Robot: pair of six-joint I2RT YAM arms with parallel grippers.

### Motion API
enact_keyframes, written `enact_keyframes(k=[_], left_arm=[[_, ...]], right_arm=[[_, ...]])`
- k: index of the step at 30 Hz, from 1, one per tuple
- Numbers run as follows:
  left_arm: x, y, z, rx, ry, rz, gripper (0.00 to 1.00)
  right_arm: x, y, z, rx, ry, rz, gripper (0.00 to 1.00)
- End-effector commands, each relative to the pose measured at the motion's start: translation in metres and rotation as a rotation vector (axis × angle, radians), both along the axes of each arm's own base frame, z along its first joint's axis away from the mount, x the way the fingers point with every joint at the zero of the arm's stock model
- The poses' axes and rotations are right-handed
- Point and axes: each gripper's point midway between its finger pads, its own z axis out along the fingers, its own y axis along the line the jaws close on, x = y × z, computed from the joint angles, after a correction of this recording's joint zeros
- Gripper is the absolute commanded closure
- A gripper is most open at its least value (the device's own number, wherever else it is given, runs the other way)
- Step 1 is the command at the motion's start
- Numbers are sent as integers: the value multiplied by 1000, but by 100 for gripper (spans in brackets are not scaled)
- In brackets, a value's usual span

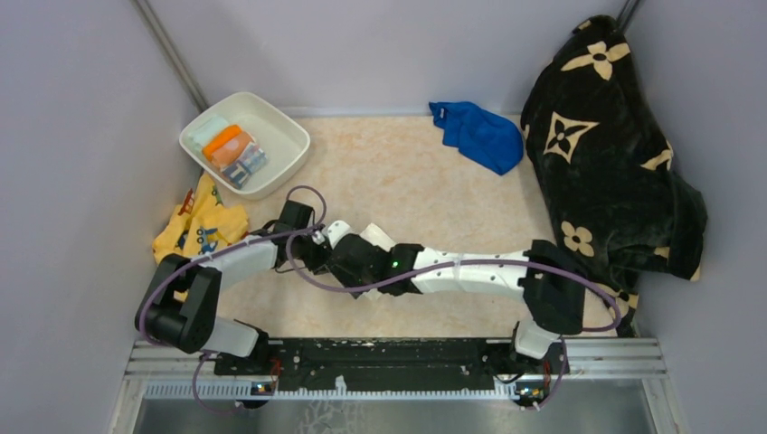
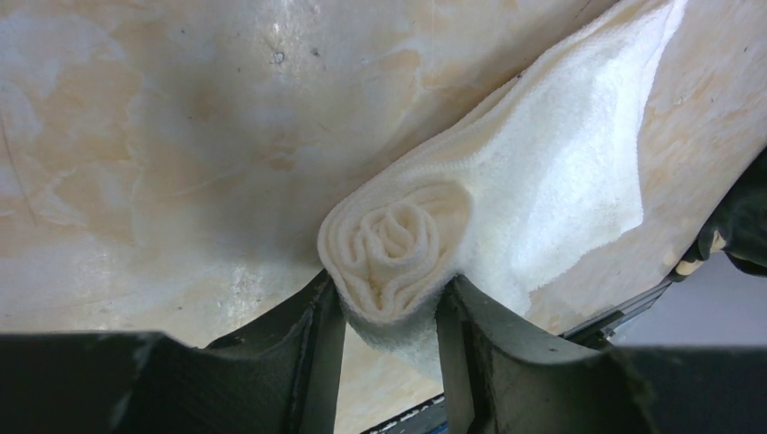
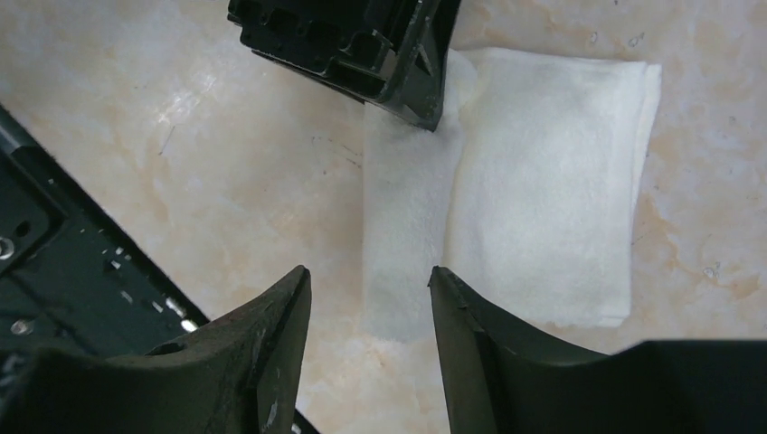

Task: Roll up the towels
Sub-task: Roll the towel at the center of the board.

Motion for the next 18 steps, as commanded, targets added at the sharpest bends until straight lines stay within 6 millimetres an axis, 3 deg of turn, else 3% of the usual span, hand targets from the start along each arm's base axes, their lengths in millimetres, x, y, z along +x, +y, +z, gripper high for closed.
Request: enact_keyframes(k=[1,4,10,15,18], left_arm=[[-9,11,-14,79,35,-20,54],[-9,10,-15,78,37,-26,54],[-11,8,-16,75,41,-40,52],[-10,8,-18,77,45,-49,51],[-10,8,-19,77,47,-50,51]], right_arm=[[14,6,-10,-108,-170,-94,49],[10,9,-32,-165,-183,-101,49],[1,-5,-75,-314,-187,-122,49],[-6,-34,-108,-437,-167,-165,50],[-14,-54,-122,-467,-127,-203,57]])
